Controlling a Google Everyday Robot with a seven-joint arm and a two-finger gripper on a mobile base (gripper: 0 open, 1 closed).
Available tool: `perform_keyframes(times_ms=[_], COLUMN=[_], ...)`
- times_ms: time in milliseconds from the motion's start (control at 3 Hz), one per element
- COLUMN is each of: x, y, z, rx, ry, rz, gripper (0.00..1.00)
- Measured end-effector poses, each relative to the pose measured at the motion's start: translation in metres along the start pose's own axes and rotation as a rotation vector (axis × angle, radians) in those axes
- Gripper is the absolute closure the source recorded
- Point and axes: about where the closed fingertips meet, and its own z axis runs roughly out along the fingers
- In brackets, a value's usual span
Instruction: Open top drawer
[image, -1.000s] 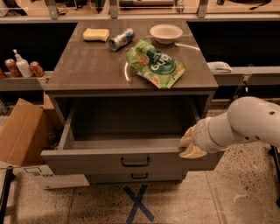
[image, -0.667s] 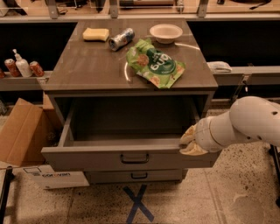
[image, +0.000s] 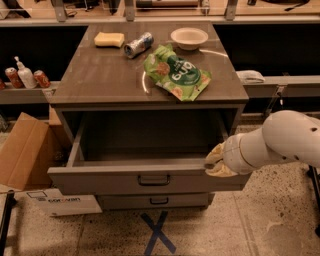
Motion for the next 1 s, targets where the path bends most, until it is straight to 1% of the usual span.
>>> perform_keyframes(times_ms=[333,667,1000], x=[-0.0008,-0.0015,-0.0038], y=[0.0004,0.0008,0.006], z=[0.0004,0.0009,0.0104], rx=[-0.001,-0.003,-0.055], ry=[0.0,-0.001,0.023], rz=[-0.002,-0.003,-0.033], gripper=[0.22,0.01,0.0])
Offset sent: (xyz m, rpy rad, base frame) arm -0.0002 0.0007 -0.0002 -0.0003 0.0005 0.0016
